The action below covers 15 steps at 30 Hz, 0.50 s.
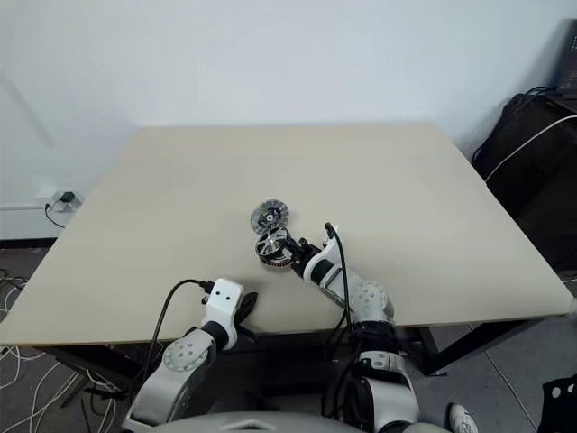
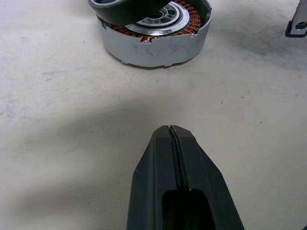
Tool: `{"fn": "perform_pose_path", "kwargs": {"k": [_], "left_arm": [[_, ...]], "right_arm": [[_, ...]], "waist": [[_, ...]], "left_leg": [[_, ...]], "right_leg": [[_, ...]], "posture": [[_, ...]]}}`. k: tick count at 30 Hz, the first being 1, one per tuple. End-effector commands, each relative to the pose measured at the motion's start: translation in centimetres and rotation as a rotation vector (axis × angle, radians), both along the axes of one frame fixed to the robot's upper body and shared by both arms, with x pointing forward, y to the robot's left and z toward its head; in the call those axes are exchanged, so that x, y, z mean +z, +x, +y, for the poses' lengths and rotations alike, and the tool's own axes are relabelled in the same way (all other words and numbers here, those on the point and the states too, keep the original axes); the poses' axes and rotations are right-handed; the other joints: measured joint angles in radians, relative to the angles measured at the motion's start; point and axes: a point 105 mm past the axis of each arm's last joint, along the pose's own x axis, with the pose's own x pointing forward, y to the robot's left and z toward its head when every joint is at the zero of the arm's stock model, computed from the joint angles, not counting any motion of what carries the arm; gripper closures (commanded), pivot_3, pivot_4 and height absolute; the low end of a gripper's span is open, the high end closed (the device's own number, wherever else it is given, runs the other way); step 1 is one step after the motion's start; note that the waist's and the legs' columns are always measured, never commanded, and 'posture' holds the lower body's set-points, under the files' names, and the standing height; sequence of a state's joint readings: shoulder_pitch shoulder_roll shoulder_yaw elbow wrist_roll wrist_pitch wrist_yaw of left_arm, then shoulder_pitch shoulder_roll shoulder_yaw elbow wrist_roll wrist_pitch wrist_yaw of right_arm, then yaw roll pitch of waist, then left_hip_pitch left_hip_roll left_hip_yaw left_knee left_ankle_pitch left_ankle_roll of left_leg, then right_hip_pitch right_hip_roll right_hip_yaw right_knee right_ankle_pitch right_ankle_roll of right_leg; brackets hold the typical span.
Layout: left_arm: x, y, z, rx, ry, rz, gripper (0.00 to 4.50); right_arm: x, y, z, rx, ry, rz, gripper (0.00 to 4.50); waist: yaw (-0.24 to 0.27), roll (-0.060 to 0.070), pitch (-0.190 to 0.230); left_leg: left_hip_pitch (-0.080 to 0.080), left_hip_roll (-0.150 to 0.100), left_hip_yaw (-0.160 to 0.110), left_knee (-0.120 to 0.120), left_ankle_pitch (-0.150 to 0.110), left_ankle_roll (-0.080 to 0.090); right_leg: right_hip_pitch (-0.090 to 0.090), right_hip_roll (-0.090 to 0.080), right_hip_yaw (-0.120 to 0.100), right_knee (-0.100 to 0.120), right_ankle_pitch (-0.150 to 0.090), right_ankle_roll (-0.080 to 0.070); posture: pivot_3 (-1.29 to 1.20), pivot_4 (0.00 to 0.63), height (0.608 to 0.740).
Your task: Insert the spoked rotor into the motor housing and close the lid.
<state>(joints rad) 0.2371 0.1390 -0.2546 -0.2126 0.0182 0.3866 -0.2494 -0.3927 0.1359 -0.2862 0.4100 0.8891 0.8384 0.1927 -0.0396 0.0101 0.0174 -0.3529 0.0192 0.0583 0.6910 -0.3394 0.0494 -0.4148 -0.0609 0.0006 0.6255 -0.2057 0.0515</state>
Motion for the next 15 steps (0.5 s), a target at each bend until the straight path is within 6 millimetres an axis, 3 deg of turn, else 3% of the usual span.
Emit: {"fn": "perform_pose_path", "kwargs": {"k": [1,2,10,15], "left_arm": [[1.6,0.7,-0.4,-0.006,-0.022,-0.061,4.5],[1.6,0.7,-0.4,-0.006,-0.022,-0.062,4.5],[1.6,0.7,-0.6,-0.01,-0.029,-0.06,4.5],[1.6,0.7,-0.8,-0.014,-0.033,-0.06,4.5]], "right_arm": [[0.9,0.8,0.2,-0.007,0.014,-0.033,4.14],[0.9,0.8,0.1,-0.008,0.015,-0.031,4.14],[0.5,0.8,-0.6,-0.022,-0.005,-0.024,1.56],[0.6,0.7,-1.8,-0.049,-0.029,-0.032,1.56]], "waist": [[0.0,0.0,0.0],[0.0,0.0,0.0],[0.0,0.0,0.0],[0.002,0.0,0.0]], "left_leg": [[0.0,0.0,0.0,0.0,0.0,0.0],[0.0,0.0,0.0,0.0,0.0,0.0],[0.0,0.0,0.0,0.0,0.0,0.0],[0.0,0.0,0.0,0.0,0.0,0.0]], "right_leg": [[0.0,0.0,0.0,0.0,0.0,0.0],[0.0,0.0,0.0,0.0,0.0,0.0],[0.0,0.0,0.0,0.0,0.0,0.0],[0.0,0.0,0.0,0.0,0.0,0.0]], "posture": [[0.0,0.0,0.74],[0.0,0.0,0.74],[0.0,0.0,0.74],[0.0,0.0,0.74]]}}
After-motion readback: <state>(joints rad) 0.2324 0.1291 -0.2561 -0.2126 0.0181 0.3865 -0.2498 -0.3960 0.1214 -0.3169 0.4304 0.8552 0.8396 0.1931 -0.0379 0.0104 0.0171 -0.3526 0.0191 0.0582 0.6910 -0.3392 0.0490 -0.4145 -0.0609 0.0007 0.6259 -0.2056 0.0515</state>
